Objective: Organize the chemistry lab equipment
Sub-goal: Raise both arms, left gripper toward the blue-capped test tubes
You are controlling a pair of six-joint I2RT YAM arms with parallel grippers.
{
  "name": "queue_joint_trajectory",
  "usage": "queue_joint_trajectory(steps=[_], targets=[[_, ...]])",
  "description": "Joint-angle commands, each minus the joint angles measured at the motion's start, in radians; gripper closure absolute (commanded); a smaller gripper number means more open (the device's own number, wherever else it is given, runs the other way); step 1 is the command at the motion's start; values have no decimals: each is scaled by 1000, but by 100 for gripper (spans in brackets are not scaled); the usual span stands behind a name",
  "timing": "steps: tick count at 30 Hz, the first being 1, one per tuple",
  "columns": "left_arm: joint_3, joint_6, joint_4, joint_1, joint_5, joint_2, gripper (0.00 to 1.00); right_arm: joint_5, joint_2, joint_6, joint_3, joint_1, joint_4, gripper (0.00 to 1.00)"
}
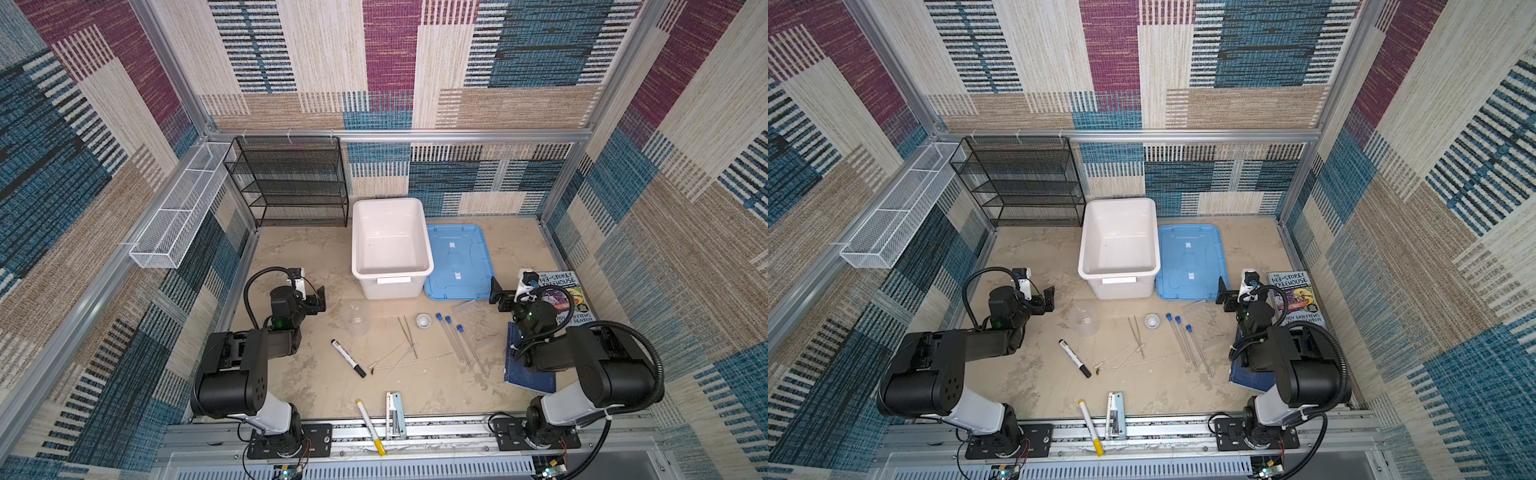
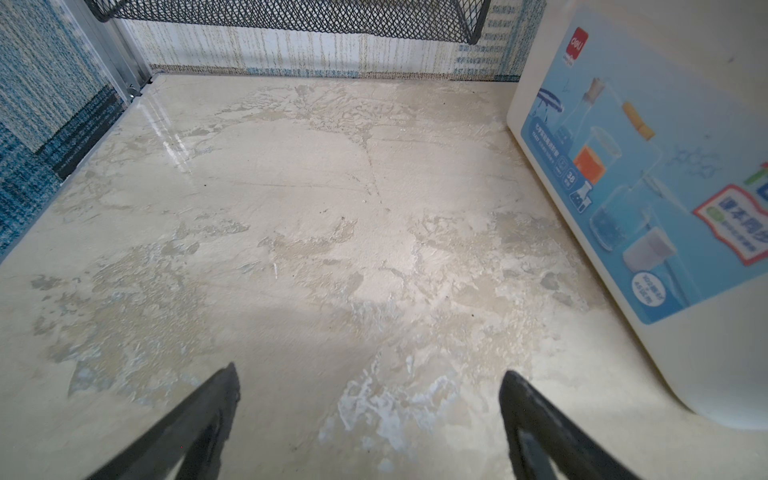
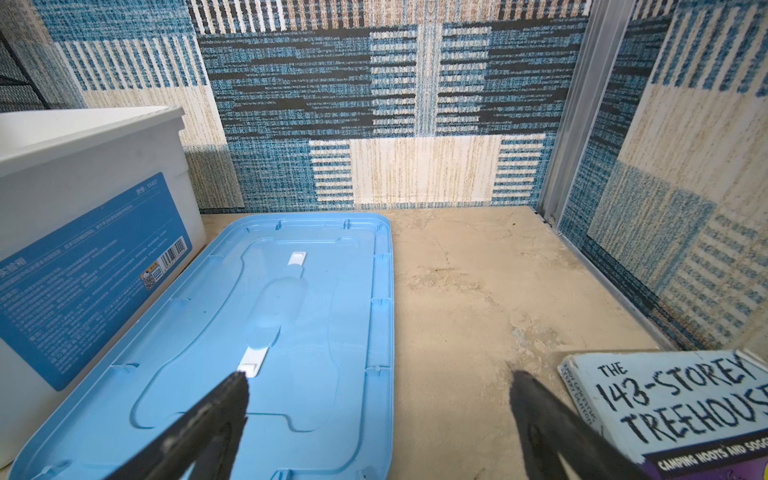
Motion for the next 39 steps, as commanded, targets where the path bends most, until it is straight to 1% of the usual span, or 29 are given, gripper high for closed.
queue_joint_trajectory(steps=[1, 5, 7, 9, 11, 13, 15, 17, 19, 20, 22, 23, 25, 26, 27, 30, 33, 35, 39], targets=[[2, 17, 31, 0, 2, -4, 1, -6, -2, -9, 7, -1, 13, 1], [-8, 18, 45, -1, 0, -10, 1, -6, -2, -9, 4, -1, 15, 1], [-10, -4, 45, -1, -52, -20, 1, -5, -5, -10, 0, -1, 19, 1], [-23, -14, 36, -1, -90, -63, 1, 1, -19, -7, 7, 1, 2, 1], [-47, -31, 9, -6, -154, -150, 1, -3, -63, -8, 27, 1, -68, 1], [-59, -53, -56, -8, -222, -257, 1, -18, -102, -17, 45, 1, -129, 1], [-59, -136, -125, -8, -308, -361, 1, -20, -148, -19, 58, 1, -186, 1], [-32, -254, -284, -7, -347, -460, 1, -3, -211, 2, 82, 1, -279, 1], [3, -349, -388, -9, -309, -551, 1, 1, -297, 68, 123, 1, -410, 1], [11, -386, -409, -9, -283, -584, 1, -13, -334, 100, 147, 1, -476, 1], [40, -459, -468, -12, -193, -645, 1, -31, -399, 197, 209, 1, -632, 1], [60, -487, -499, -16, -149, -660, 1, -56, -416, 220, 233, -1, -685, 1], [125, -558, -617, -30, -72, -673, 1, -143, -446, 237, 291, 1, -797, 1], [146, -586, -661, -46, -52, -674, 1, -183, -456, 242, 313, 1, -845, 1], [169, -612, -706, -71, -38, -676, 1, -218, -467, 252, 334, 1, -890, 1], [220, -660, -822, -185, -75, -679, 2, -326, -491, 270, 377, 2, -998, 1], [251, -691, -864, -317, -94, -671, 3, -409, -483, 267, 430, 8, -1119, 1], [276, -710, -890, -403, -100, -652, 4, -415, -475, 252, 468, 25, -1205, 0], [331, -738, -922, -607, -170, -575, 8, -405, -475, 232, 517, 73, -1329, 3]])
